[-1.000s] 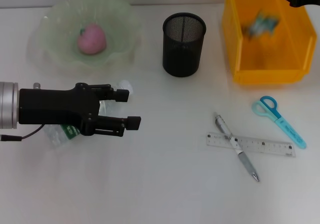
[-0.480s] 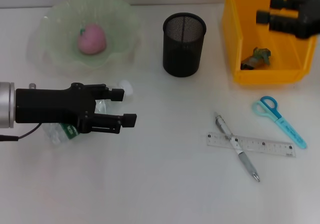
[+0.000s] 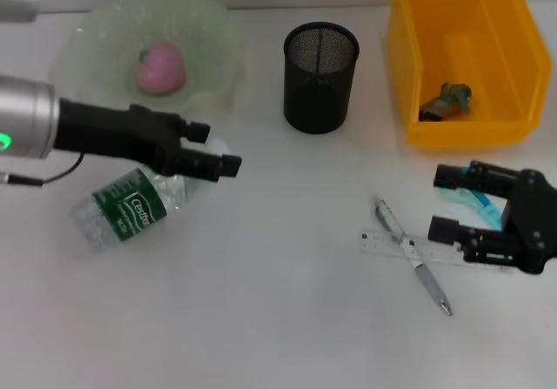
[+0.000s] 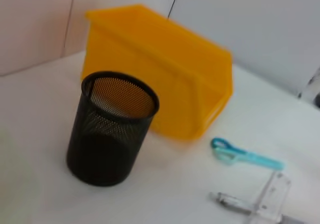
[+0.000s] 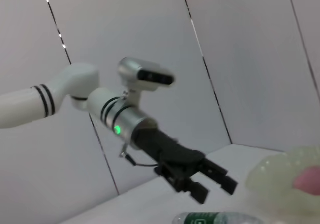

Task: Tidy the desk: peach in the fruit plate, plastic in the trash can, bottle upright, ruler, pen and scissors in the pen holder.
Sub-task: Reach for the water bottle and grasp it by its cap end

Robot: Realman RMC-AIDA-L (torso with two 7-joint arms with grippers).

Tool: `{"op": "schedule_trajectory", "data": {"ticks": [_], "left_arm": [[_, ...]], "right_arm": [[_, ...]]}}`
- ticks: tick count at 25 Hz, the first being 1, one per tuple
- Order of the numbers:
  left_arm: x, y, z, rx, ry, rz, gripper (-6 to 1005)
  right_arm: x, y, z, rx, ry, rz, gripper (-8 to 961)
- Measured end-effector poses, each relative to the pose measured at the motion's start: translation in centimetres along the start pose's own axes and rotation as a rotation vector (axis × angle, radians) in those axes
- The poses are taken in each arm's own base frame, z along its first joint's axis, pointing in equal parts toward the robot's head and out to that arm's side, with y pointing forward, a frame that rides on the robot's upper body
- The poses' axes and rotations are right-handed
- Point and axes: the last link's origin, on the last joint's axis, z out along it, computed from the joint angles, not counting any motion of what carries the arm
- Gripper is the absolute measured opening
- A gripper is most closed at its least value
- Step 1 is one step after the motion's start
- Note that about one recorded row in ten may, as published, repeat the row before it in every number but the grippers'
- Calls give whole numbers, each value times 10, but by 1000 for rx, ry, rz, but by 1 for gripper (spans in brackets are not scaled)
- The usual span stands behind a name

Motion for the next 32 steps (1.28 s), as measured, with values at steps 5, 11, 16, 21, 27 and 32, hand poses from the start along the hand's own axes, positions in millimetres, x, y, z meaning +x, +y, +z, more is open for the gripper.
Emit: {"op": "schedule_trajectory", "data": {"ticks": [5,11,16,21,27,32], "left_arm": [[34,6,17,86,-154,40,840],[61,18,47,317,-334,117,840],[63,26,60,348,-385,145,840],[59,29,68,376,-437,179,840],[54,27,75,452,-469,205,841],[46,21,82,464,-488,209,841]], "right_arm": [[16,8,-5,17,-2,20,785],[29,11,-12,58,13,42,785],[37,9,-15,105,21,68,785],[40,11,-14,103,22,67,785],[41,7,-10,115,30,65,784],[42,6,-9,121,32,65,784]]}}
